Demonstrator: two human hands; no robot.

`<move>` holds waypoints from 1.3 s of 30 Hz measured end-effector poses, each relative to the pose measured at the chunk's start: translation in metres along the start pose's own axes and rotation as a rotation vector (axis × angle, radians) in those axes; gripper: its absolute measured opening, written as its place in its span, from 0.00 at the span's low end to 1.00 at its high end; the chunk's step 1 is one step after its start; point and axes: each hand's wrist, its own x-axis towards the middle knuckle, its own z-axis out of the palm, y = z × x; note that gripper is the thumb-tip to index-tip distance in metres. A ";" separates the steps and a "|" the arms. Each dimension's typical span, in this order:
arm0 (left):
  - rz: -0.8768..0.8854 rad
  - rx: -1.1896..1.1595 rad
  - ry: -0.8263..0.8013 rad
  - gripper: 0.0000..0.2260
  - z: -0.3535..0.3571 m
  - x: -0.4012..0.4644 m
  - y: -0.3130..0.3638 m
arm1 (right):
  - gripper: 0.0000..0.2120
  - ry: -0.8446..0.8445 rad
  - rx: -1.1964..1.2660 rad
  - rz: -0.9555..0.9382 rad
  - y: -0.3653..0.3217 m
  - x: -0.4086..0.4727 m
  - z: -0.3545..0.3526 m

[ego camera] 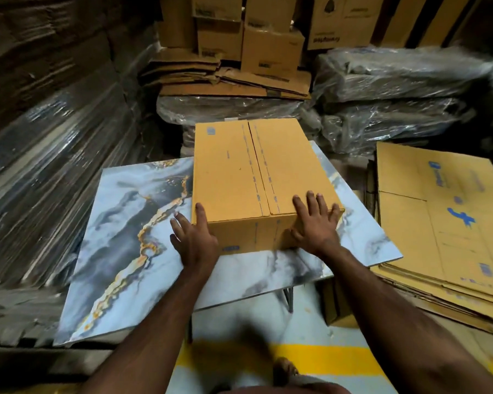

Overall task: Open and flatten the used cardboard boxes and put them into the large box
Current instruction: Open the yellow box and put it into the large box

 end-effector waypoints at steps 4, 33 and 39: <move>0.002 -0.038 -0.049 0.36 -0.017 0.014 0.022 | 0.32 0.287 0.226 0.102 0.015 -0.013 0.017; 0.567 0.311 -0.127 0.40 0.022 0.036 0.096 | 0.36 -0.332 1.778 1.051 0.082 0.013 0.052; 0.497 0.091 -0.099 0.45 -0.008 0.043 0.071 | 0.24 -0.317 1.821 0.903 0.082 0.039 0.018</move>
